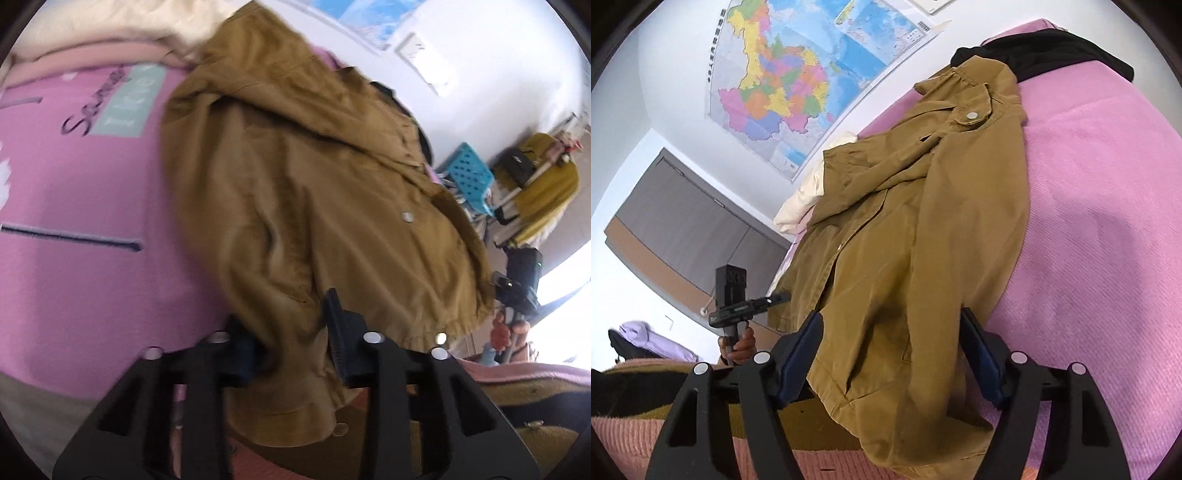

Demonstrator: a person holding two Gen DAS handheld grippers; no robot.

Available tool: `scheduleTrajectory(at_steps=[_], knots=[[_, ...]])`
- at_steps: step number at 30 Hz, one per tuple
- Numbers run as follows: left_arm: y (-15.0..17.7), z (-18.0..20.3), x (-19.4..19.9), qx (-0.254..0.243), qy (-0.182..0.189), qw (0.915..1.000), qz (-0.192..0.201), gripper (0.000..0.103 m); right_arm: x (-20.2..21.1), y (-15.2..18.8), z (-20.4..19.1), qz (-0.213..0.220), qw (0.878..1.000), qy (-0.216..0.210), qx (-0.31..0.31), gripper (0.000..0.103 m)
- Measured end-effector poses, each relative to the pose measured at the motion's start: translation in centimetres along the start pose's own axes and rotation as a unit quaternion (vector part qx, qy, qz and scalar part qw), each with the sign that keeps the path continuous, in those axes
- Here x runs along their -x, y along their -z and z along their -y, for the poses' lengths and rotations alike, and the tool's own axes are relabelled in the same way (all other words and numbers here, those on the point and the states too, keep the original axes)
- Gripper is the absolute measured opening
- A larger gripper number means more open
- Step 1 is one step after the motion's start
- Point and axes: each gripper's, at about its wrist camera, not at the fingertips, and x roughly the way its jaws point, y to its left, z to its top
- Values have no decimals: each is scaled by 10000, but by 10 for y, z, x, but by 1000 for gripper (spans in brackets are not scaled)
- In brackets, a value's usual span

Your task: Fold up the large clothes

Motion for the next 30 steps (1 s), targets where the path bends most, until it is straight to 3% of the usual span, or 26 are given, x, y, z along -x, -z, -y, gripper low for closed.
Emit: scheduleTrajectory(at_steps=[3,6,8,9,10,11,12,13,16,18,20,22,24,28,30], knots=[[2,-7,4,148,133,9998,51,29,0,4,-5,-119,9997,155,145,77],[1,-8,3,198,368,9991,26,52,-6,9,-14,-246,9983,347,388,79],[1,3,0,8,379,9993,41,65,-8,10,-17,-248,9981,376,413,72],[1,8,-2,-89,315,9995,44,65,-9,10,-17,-230,9981,413,387,56],[1,11,-3,-134,273,9995,50,61,-7,9,-15,-159,9985,429,312,35],[0,11,-2,-153,234,9996,73,39,-5,9,-12,-86,9989,416,220,25],[-1,9,-1,-91,208,9997,109,23,-2,8,-9,-22,9991,404,128,12],[-3,5,1,19,225,9997,123,13,4,7,-6,111,9996,246,-17,10],[-7,2,14,146,350,9989,276,8,18,-1,-14,427,9990,-127,-59,8],[-11,7,29,55,367,9983,444,8,29,-8,-24,642,9970,-438,33,8],[-14,8,41,64,505,9970,577,9,33,-13,-29,656,9972,-328,116,15],[-14,5,41,68,598,9967,546,9,27,-10,-28,411,9984,-371,127,45],[-12,2,33,134,553,9977,377,9,18,-3,-24,130,9998,-169,49,62],[-3,-9,19,336,604,9975,173,11,4,16,-12,-206,9996,-31,-214,62],[0,-11,16,376,635,9972,84,25,2,24,-8,-318,9991,55,-278,62]])
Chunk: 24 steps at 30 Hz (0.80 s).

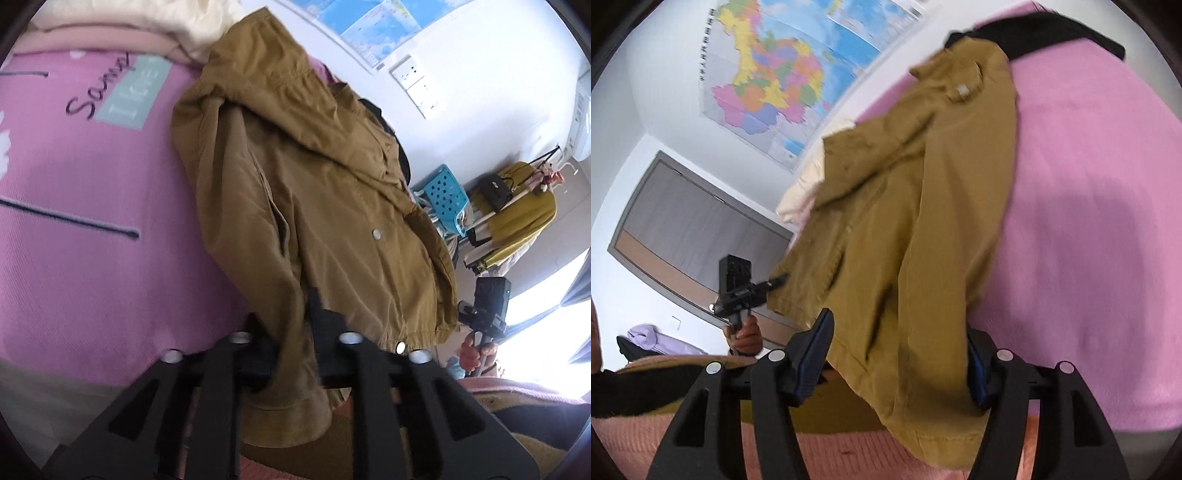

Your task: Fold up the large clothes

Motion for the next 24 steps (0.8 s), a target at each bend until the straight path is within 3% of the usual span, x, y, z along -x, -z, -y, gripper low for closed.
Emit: scheduleTrajectory(at_steps=[2,3,4,6,7,8,14,24], knots=[[1,-1,-3,20,56,10000,-72,28,0,4,1,26,10000,-9,-36,62],[0,1,-4,-11,42,9999,-99,29,0,4,-1,28,10000,-38,-9,53],[-1,2,-5,-24,51,9999,-127,31,1,3,-5,40,10000,13,67,36],[-4,3,-2,-2,77,9999,-85,28,9,-1,-9,201,9996,-163,81,12],[-5,4,-1,-2,27,10000,-46,12,16,-6,-12,334,9988,-352,39,12],[-7,5,0,-2,-22,10000,-13,9,19,-9,-16,421,9982,-415,64,12],[-20,37,19,-412,-210,9985,305,9,41,-38,-40,1046,9914,-762,172,7],[-65,41,48,-288,65,9983,503,10,53,-106,-51,1823,9756,-1206,196,5]])
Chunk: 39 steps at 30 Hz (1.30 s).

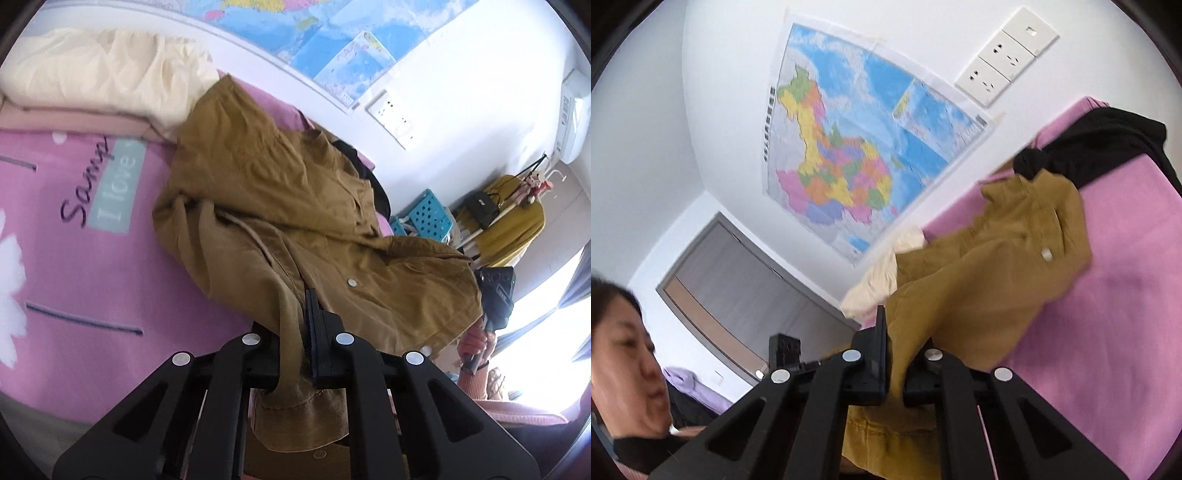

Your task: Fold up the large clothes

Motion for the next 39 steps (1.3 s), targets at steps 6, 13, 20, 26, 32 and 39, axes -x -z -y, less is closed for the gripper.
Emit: scheduleTrajectory(at_steps=[6,13,20,26,32,39], knots=[[-41,1,5,-1,49,10000,24,12,-21,-47,4,213,9998,-3,13,5],[-96,6,-6,-154,-151,9998,-2,13,-49,-95,16,394,9991,106,-128,5],[-141,3,-28,-155,-359,9991,-133,13,-76,-130,39,389,9979,390,-332,5],[-170,2,-49,-132,-555,9981,-235,14,-94,-154,67,376,9954,612,-629,5],[-192,-3,-70,-118,-711,9969,-299,14,-111,-169,96,288,9921,824,-898,5],[-209,-18,-95,26,-901,9948,-477,14,-132,-181,118,140,9884,1079,-1056,6]])
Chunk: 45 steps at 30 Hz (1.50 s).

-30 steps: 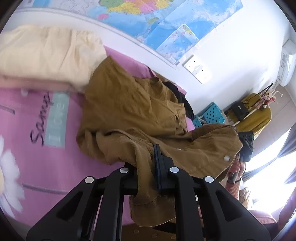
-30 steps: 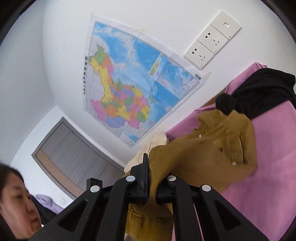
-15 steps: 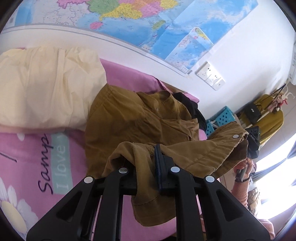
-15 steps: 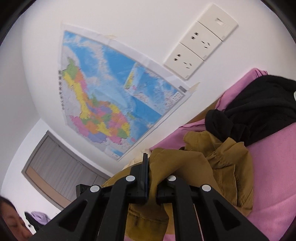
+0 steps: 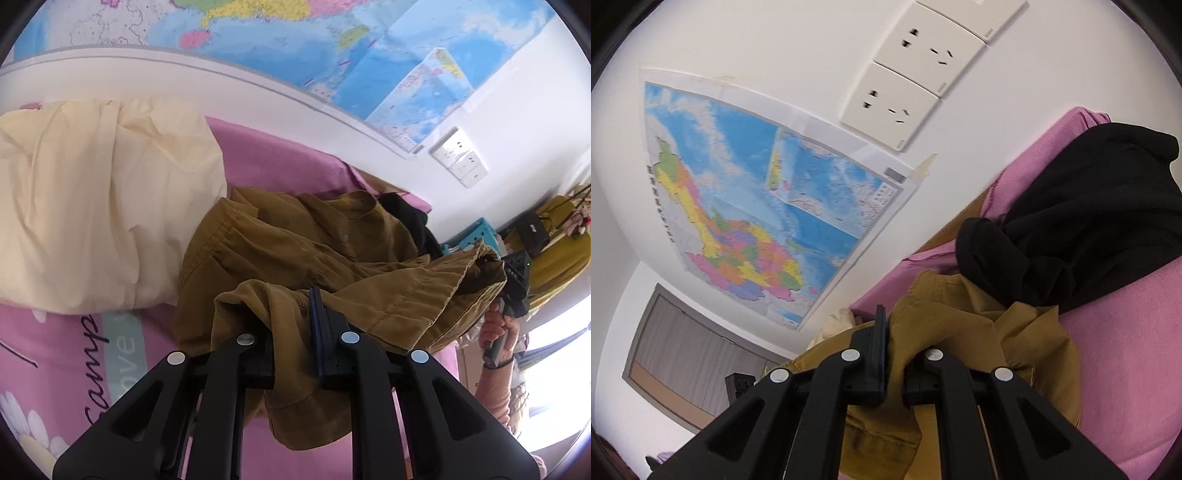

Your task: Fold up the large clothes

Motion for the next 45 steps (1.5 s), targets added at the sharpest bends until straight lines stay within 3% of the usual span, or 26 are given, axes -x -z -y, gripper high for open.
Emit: scheduleTrajectory(at_steps=[12,21,23,25,26,37,42,45], knots=[[-21,-20,-46,284,-322,9984,-370,15,-31,-13,30,-161,9985,351,-380,11],[-22,-17,-53,197,-537,9979,-312,15,-36,-15,33,-229,9979,500,-343,17],[-22,-15,-55,161,-625,9975,-281,15,-35,-15,25,-209,9979,591,-175,22],[-21,-14,-58,161,-680,9972,-261,15,-30,-13,17,-163,9983,556,-47,41],[-22,-13,-59,150,-708,9971,-250,15,-27,-12,11,-128,9984,551,86,45],[-14,-1,-60,-118,-1053,9944,18,14,-5,18,-48,108,9828,1025,1530,50],[-13,3,-61,-268,-1140,9931,87,15,-1,41,-77,76,9643,1194,2363,50],[-11,5,-62,-318,-1177,9925,119,15,-12,60,-96,-101,9510,1084,2895,50]])
